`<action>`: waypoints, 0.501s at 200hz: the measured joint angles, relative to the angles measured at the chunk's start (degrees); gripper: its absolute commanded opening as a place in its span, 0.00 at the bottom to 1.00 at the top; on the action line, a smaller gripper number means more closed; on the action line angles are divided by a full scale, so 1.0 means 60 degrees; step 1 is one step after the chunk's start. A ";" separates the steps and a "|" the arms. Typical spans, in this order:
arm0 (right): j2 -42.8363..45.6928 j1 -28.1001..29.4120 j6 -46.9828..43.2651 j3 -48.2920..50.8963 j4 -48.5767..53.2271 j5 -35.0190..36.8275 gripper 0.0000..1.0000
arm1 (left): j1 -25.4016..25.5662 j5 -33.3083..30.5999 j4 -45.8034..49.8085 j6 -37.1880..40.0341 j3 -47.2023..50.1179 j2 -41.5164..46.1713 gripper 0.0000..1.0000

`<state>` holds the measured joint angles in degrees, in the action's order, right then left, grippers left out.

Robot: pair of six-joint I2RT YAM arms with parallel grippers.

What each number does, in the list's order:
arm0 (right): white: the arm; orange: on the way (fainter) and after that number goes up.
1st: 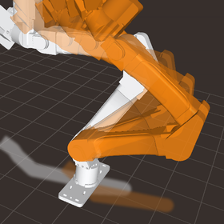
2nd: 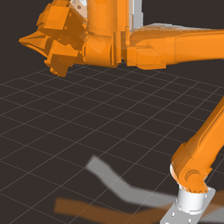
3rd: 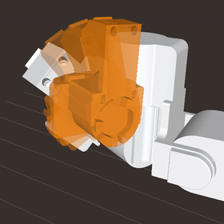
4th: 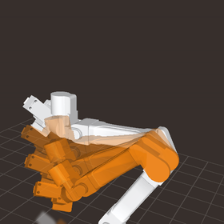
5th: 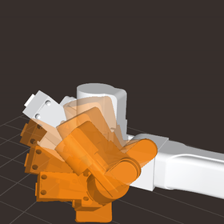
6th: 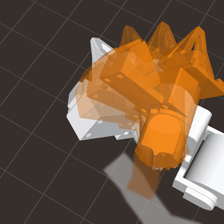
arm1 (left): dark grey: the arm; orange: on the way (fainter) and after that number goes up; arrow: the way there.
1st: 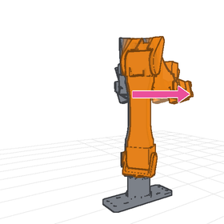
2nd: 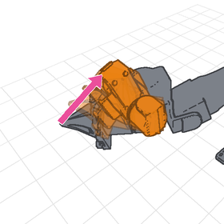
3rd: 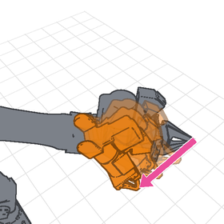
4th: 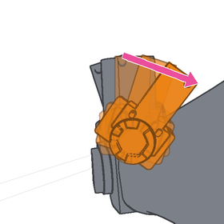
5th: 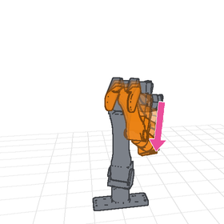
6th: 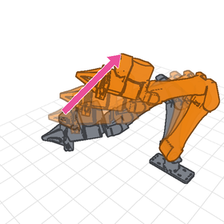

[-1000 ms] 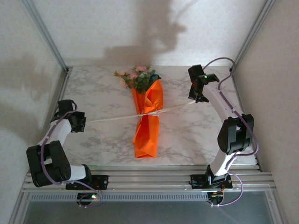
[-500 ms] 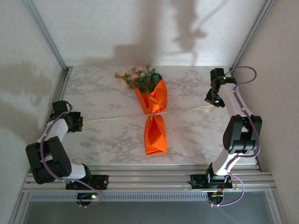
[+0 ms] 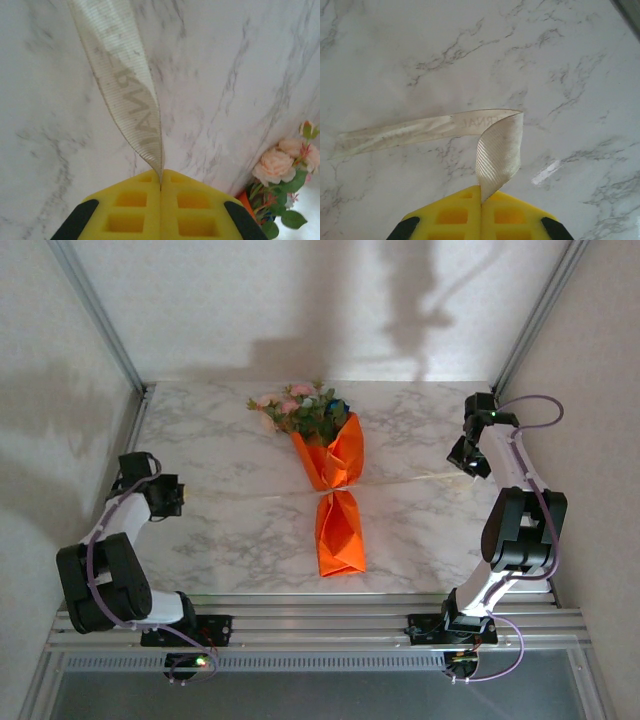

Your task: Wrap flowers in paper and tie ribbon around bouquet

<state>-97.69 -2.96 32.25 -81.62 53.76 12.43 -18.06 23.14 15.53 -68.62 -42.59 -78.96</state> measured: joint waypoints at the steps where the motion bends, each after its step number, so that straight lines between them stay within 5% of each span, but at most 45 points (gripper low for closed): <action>1: 0.0004 0.0007 0.0011 0.0015 -0.0004 -0.0029 0.00 | 0.0022 -0.0004 -0.0007 -0.0011 0.0004 0.0000 0.31; 42: 0.0066 0.0408 0.0576 0.0499 -0.0113 -0.0703 0.00 | 0.0787 -0.0066 -0.0138 -0.0572 0.0656 0.0346 0.51; 69: 0.0127 0.0448 0.0805 0.0827 -0.0135 -0.1049 0.00 | 0.1483 -0.0393 0.0444 -0.1373 0.1100 0.2025 0.61; 100: 0.0153 0.0448 0.0991 0.0958 -0.0135 -0.1279 0.00 | 0.5071 -0.0645 -0.0608 -0.3967 0.1763 0.3730 0.66</action>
<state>-96.77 -0.27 38.20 -75.88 52.95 4.75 12.36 19.27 11.88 -92.42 -32.01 -56.58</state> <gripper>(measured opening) 0.057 0.654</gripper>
